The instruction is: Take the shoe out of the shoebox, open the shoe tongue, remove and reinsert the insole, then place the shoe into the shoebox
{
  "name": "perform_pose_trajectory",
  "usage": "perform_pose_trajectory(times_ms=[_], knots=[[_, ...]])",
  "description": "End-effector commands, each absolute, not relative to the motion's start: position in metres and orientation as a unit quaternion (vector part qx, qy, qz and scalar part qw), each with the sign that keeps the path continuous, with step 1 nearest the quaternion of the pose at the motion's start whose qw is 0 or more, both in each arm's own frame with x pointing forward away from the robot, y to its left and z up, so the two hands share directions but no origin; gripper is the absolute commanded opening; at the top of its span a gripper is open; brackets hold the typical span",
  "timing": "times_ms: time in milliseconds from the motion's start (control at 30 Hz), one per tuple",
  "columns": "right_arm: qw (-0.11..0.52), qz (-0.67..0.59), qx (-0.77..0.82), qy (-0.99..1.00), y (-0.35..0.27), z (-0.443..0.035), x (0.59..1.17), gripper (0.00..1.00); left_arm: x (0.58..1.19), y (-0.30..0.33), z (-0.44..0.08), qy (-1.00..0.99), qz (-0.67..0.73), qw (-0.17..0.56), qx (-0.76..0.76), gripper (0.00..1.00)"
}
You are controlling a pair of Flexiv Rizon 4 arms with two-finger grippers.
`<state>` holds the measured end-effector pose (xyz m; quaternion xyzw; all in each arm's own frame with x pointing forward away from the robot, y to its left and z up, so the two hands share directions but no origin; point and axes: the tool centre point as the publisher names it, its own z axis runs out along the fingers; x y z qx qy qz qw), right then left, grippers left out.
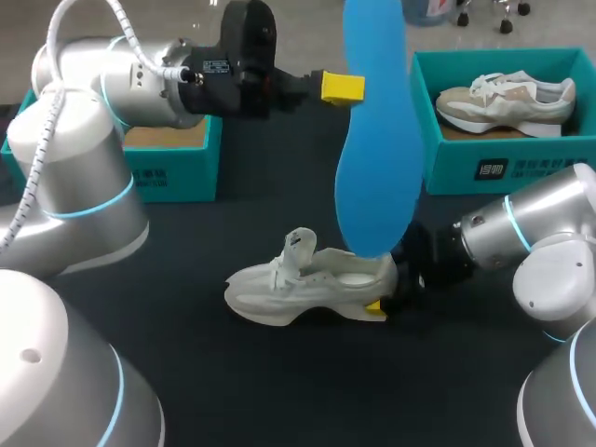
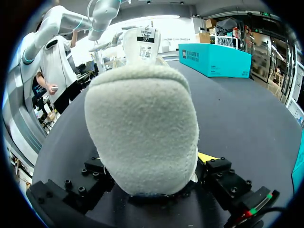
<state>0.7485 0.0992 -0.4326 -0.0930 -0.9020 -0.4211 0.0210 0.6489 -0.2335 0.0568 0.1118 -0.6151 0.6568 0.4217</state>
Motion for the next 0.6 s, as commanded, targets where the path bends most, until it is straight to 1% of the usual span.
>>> perform_pose_trajectory(times_ms=[33, 200, 533, 567, 600], knots=[[0.021, -0.42, -0.094, -0.903, 0.1002, -0.4362, 0.7487, 0.0, 0.6437, -0.2214, 0.066, -0.622, 0.652, 0.418, 0.112, 0.0], [0.021, -0.42, -0.094, -0.903, 0.1002, -0.4362, 0.7487, 0.0, 0.6453, -0.2168, 0.0688, -0.625, 0.66, 0.403, 0.106, 0.0], [0.021, -0.42, -0.094, -0.903, 0.1002, -0.4362, 0.7487, 0.0, 0.6453, -0.2168, 0.0688, -0.625, 0.66, 0.403, 0.106, 0.0], [0.021, -0.42, -0.094, -0.903, 0.1002, -0.4362, 0.7487, 0.1, 0.6453, -0.2168, 0.0688, -0.625, 0.66, 0.403, 0.106, 0.0], [0.021, -0.42, -0.094, -0.903, 0.1002, -0.4362, 0.7487, 0.13, 0.6453, -0.2168, 0.0688, -0.625, 0.66, 0.403, 0.106, 0.0]])
